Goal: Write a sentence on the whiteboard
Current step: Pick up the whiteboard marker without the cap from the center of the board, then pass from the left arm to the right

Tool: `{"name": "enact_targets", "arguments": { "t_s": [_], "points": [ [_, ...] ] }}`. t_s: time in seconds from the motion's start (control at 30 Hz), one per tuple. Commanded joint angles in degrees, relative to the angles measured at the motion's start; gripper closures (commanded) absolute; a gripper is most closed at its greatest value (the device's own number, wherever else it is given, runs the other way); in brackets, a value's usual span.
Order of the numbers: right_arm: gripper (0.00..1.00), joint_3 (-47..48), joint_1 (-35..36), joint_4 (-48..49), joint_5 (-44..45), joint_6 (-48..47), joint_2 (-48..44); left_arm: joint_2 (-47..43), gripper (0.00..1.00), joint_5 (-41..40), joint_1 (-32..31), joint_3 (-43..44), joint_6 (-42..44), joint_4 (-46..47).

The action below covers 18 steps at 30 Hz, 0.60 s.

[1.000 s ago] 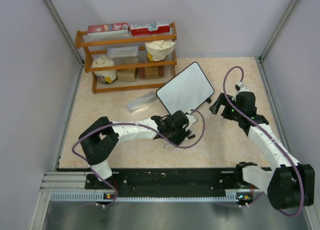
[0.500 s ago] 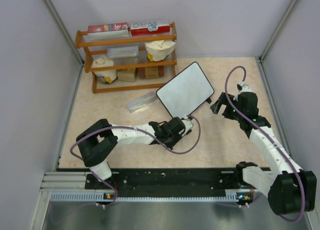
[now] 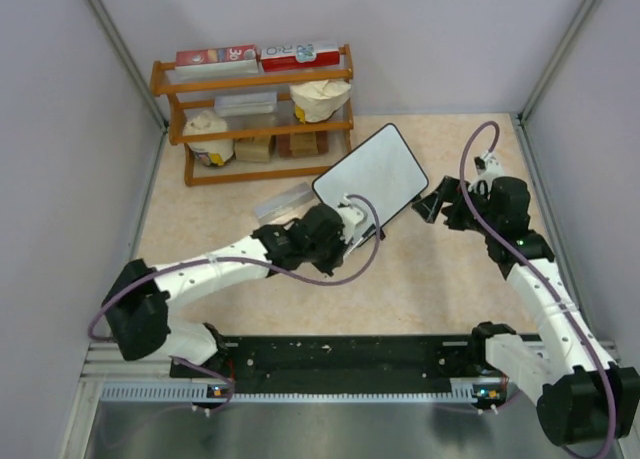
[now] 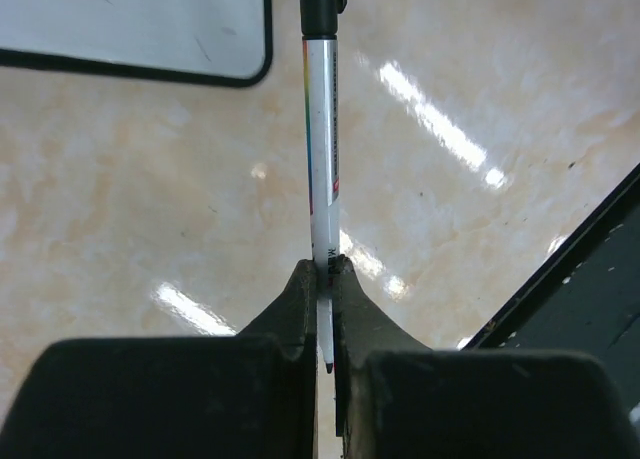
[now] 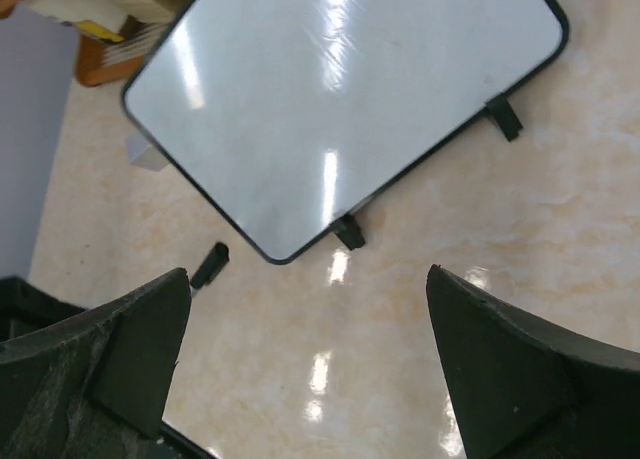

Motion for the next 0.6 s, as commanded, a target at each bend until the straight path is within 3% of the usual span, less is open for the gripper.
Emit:
{"name": "enact_targets", "arguments": {
  "t_s": [0.0,0.13,0.33,0.43,0.57],
  "points": [
    [0.01,5.4,3.3,3.9,-9.8,2.8,-1.2,-7.9,1.00,7.9,6.9,4.8,-0.5,-1.5],
    [0.01,6.3,8.9,11.9,-14.8,7.9,0.1,-12.9,1.00,14.4,11.6,7.0,-1.4,-1.6],
    [0.03,6.0,18.2,24.8,-16.9,16.6,3.9,-18.4,1.00,20.9,12.7,8.4,-4.2,0.5],
    [0.16,4.8,20.1,35.1,-19.6,22.1,6.4,-19.9,1.00,23.6,12.7,8.5,-6.0,1.9],
    [0.31,5.2,21.5,40.3,-21.7,26.0,9.3,-21.7,1.00,25.4,12.7,6.8,-8.1,5.1]
  ]
}}
